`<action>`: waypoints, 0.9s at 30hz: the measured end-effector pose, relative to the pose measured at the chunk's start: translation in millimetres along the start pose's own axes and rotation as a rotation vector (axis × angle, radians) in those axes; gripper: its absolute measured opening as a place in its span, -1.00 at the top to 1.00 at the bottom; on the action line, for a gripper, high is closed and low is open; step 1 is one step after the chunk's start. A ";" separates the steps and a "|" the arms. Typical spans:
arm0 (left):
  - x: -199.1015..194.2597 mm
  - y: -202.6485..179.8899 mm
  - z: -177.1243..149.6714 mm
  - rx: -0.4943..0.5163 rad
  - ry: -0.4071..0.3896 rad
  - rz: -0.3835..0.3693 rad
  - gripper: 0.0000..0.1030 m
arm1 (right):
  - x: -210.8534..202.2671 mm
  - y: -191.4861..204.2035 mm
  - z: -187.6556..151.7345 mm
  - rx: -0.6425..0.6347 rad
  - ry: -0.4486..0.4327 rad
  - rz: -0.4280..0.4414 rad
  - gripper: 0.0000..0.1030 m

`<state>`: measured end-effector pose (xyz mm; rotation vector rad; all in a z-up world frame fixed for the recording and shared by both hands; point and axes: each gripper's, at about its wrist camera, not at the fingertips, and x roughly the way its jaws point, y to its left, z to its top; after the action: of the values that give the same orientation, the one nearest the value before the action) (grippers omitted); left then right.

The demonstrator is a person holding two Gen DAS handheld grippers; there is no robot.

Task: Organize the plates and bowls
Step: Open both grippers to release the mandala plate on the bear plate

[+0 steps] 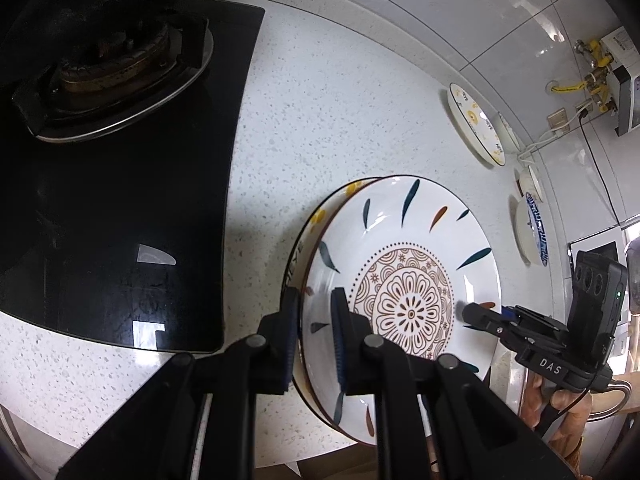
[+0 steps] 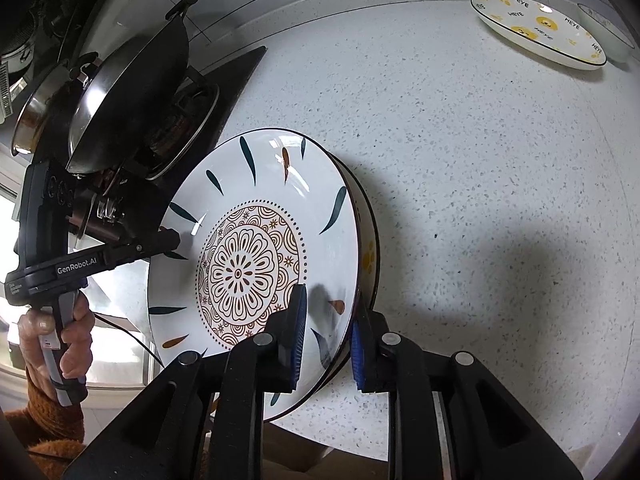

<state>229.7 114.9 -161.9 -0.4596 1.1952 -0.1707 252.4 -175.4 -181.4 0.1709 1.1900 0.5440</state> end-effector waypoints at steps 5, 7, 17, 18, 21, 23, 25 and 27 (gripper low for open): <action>-5.1 -0.7 -3.6 0.014 -0.016 0.002 0.73 | -1.6 6.3 2.9 -0.019 0.010 -0.022 0.50; -6.4 1.2 -5.6 0.008 -0.019 -0.009 0.73 | -1.3 9.7 3.6 -0.033 0.021 -0.038 0.44; -21.8 0.4 -14.3 0.030 -0.077 0.000 0.68 | -11.5 23.2 11.3 -0.100 0.024 -0.149 0.18; -23.8 0.0 -14.7 0.030 -0.083 -0.002 0.68 | -14.5 22.7 12.8 -0.094 0.019 -0.140 0.18; -33.2 -6.1 -18.1 0.064 -0.125 0.031 0.65 | -24.0 24.1 14.6 -0.108 -0.010 -0.163 0.18; -40.9 -12.0 -18.6 0.084 -0.147 0.041 0.64 | -33.7 24.4 13.5 -0.111 -0.041 -0.162 0.11; -47.2 -16.7 -19.6 0.100 -0.165 0.033 0.63 | -44.2 22.8 12.0 -0.108 -0.075 -0.164 -0.03; -54.5 -24.4 -19.4 0.118 -0.192 0.040 0.45 | -54.1 19.0 8.9 -0.100 -0.101 -0.159 -0.11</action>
<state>194.4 108.1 -110.3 -0.3404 1.0000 -0.1581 240.6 -184.0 -125.2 0.0181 1.0654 0.4489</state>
